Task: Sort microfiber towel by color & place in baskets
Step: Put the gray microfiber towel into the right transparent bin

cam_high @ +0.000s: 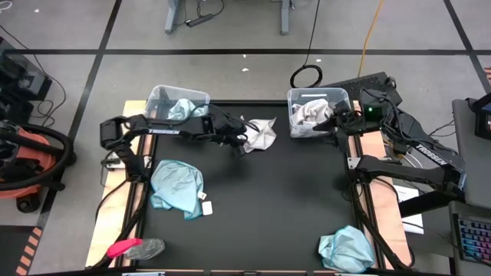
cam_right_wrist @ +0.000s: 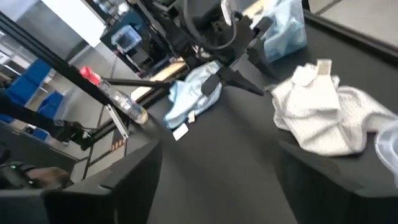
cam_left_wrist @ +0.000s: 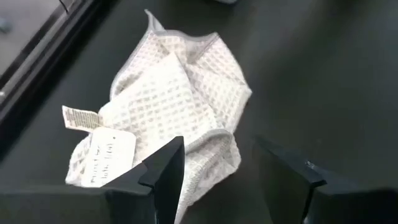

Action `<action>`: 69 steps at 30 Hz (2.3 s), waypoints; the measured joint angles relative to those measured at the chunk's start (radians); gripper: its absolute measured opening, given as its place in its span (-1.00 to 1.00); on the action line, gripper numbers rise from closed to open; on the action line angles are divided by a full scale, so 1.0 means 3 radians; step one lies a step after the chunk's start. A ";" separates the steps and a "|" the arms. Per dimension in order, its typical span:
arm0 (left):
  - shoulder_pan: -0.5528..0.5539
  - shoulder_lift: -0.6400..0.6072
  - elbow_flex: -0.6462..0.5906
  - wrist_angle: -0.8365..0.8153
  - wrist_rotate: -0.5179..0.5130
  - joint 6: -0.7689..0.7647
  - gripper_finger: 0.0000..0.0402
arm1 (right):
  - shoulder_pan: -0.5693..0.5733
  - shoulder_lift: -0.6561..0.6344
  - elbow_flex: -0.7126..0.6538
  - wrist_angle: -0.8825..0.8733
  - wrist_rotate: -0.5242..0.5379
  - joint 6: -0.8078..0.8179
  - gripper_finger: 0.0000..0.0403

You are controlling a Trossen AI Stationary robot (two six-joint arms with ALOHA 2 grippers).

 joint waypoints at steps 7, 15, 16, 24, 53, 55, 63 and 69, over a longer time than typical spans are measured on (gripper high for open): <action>0.0059 0.0262 0.0000 0.0288 0.0016 0.0002 0.14 | 0.0082 0.0000 0.0000 -0.0282 0.0060 -0.0056 0.56; 0.0125 0.0642 0.0005 0.0383 0.0064 -0.0075 0.51 | 0.0149 0.0000 0.0000 -0.0297 0.0059 -0.0055 0.56; 0.0131 0.0693 0.0005 0.0372 0.0066 -0.0124 0.52 | 0.0158 0.0000 0.0000 -0.0298 0.0059 -0.0053 0.56; 0.0146 0.0912 0.0019 0.0347 0.0051 -0.0455 0.17 | 0.0257 0.0000 0.0000 -0.0300 0.0050 -0.0022 0.53; -0.0187 -0.0519 0.0000 0.0196 0.0282 -0.0435 -0.86 | 0.0595 0.0000 0.0000 -0.0278 0.0153 0.0060 0.29; -0.0252 -0.0679 0.0001 0.0188 0.0281 -0.0404 -0.86 | 0.0630 0.0000 0.0000 -0.0197 0.0163 0.0101 0.29; -0.0530 -0.1155 0.0001 0.0199 0.0301 -0.0305 -0.86 | 0.0837 0.0008 0.0001 0.0385 0.0329 0.0290 0.29; -0.0692 -0.1327 0.0005 0.0258 0.0492 -0.0266 -0.86 | 0.0993 0.0075 0.0003 0.0755 0.0333 0.0409 0.29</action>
